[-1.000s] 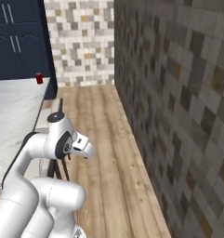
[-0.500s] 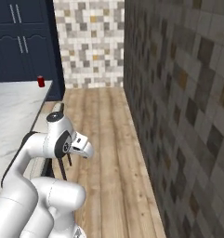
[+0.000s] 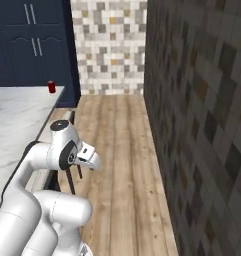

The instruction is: Four empty soda cans are scattered around the kitchen. Gather all the cans and cluster them next to the stove for recycling.

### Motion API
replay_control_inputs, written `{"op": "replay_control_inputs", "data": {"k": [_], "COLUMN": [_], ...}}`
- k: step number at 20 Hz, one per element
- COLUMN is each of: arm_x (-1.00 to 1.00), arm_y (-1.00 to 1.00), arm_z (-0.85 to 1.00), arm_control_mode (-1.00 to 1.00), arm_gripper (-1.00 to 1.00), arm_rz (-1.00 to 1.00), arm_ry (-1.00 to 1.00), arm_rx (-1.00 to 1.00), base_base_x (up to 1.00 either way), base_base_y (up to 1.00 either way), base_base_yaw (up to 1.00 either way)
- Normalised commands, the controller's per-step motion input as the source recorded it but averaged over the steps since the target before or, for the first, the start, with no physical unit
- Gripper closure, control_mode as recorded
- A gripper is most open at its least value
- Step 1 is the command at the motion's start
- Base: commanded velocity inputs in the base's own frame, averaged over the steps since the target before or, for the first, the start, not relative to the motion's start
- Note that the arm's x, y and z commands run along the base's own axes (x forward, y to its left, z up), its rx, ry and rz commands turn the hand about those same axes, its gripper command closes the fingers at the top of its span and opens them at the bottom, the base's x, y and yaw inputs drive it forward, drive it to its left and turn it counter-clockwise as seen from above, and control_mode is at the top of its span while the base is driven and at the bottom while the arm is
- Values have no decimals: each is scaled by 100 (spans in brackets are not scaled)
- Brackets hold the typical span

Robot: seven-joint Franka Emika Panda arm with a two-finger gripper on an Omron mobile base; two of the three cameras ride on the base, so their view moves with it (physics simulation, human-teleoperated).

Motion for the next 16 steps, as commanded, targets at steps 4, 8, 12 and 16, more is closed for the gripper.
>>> {"op": "replay_control_inputs", "data": {"k": [4,8,12,16], "arm_x": [0,0,0,0], "arm_y": [0,0,0,0], "arm_z": [0,0,0,0], "arm_control_mode": [100,100,100,100], "arm_gripper": [-100,-100,-100,-100], "arm_rz": [0,0,0,0], "arm_ry": [0,0,0,0], "arm_rx": [0,0,0,0], "base_base_x": [58,59,61,61], "base_base_y": [-24,-23,-22,-22], "base_base_yaw": [15,15,16,16]}}
